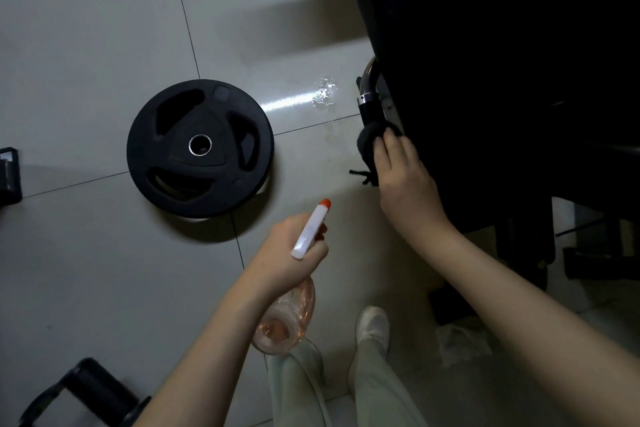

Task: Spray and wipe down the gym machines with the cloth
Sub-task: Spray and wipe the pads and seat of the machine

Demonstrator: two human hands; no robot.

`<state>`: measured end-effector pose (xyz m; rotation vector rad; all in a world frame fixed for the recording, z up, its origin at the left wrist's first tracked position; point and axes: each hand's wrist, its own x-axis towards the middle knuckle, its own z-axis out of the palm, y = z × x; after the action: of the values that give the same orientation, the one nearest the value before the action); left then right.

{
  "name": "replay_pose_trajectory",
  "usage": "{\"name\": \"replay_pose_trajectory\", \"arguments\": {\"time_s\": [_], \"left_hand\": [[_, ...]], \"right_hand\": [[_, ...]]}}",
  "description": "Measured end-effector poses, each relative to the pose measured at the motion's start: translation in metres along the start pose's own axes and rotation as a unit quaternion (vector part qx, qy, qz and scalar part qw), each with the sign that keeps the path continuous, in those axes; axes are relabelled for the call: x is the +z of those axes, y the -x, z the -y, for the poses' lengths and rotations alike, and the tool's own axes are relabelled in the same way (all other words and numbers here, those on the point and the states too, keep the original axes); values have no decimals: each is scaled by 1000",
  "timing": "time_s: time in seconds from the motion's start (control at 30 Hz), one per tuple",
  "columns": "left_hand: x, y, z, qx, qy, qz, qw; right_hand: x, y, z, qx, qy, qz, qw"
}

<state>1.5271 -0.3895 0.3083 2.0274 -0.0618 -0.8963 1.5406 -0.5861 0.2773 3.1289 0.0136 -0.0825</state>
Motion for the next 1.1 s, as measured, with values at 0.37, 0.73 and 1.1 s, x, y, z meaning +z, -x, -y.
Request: {"name": "replay_pose_trajectory", "arguments": {"time_s": [0.37, 0.73, 1.1], "left_hand": [[-11, -11, -17, 31, 11, -55, 998], [-8, -11, -13, 63, 13, -111, 992], [7, -15, -5, 61, 47, -124, 989]], "right_hand": [[-7, -59, 2, -42, 37, 59, 997], [-20, -62, 4, -36, 7, 18, 999], [-7, -3, -15, -83, 1, 41, 996]]}}
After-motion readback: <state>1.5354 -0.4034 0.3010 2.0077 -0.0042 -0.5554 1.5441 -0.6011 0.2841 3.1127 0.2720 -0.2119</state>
